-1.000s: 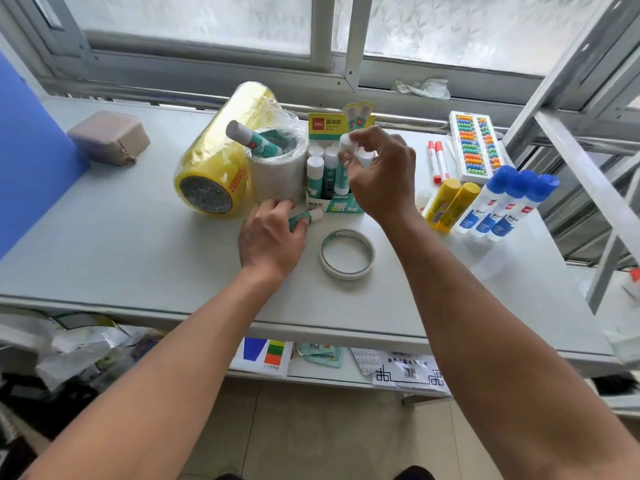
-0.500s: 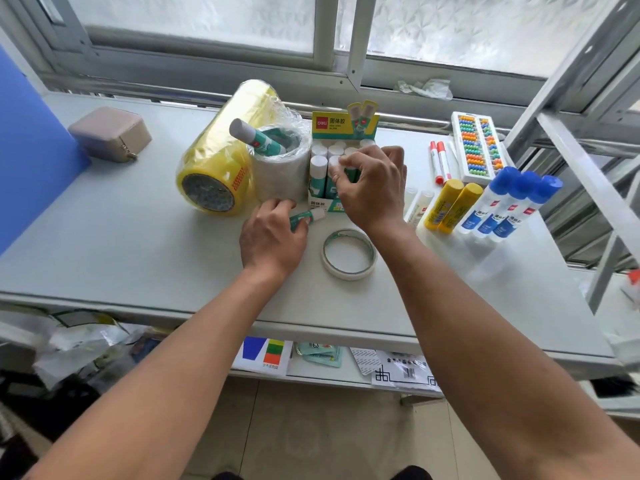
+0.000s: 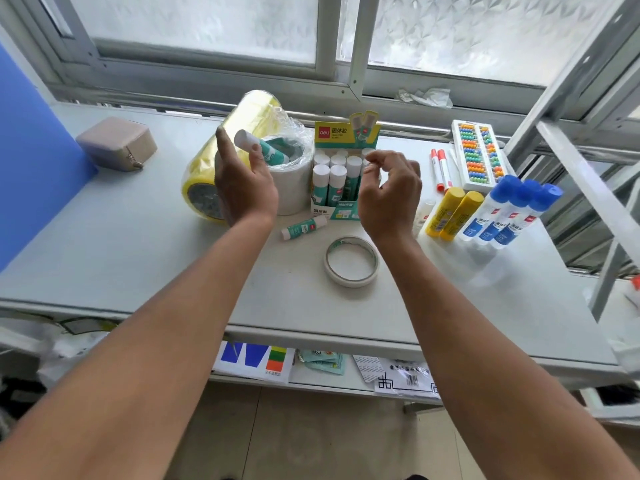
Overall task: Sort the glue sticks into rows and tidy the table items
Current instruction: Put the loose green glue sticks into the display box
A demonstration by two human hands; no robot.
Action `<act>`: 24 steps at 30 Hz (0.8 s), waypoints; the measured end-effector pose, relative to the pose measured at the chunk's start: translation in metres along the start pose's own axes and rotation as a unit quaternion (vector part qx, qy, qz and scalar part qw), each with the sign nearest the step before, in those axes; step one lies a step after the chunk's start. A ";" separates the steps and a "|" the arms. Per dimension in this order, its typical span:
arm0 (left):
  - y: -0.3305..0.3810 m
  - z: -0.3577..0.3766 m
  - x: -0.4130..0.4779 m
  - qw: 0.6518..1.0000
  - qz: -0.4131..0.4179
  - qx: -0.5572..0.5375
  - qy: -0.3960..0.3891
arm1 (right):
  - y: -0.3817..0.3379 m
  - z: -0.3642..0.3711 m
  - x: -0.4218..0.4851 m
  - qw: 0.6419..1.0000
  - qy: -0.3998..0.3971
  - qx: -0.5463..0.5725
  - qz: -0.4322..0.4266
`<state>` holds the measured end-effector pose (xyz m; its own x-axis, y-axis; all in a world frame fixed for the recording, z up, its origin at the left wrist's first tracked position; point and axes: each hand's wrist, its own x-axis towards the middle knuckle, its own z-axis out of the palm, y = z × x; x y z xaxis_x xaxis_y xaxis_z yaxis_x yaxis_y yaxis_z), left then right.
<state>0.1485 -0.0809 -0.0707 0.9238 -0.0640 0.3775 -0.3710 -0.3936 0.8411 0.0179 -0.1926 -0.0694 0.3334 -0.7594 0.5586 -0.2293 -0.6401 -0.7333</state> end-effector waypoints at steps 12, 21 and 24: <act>0.022 0.008 -0.005 0.982 0.177 -0.048 0.052 | -0.033 0.006 0.015 0.979 -0.189 0.043 -0.060; 0.061 0.017 -0.032 0.936 0.333 -0.078 -0.079 | -0.024 -0.021 0.047 0.978 -0.144 0.119 -0.089; 0.046 0.020 -0.033 0.958 0.273 -0.050 -0.079 | -0.011 -0.027 0.047 0.983 -0.144 0.063 -0.095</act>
<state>0.1032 -0.1149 -0.0519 0.5902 -0.3757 0.7145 -0.8022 -0.1734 0.5714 0.0113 -0.2241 -0.0246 0.6078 -0.5518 0.5710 -0.0292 -0.7341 -0.6784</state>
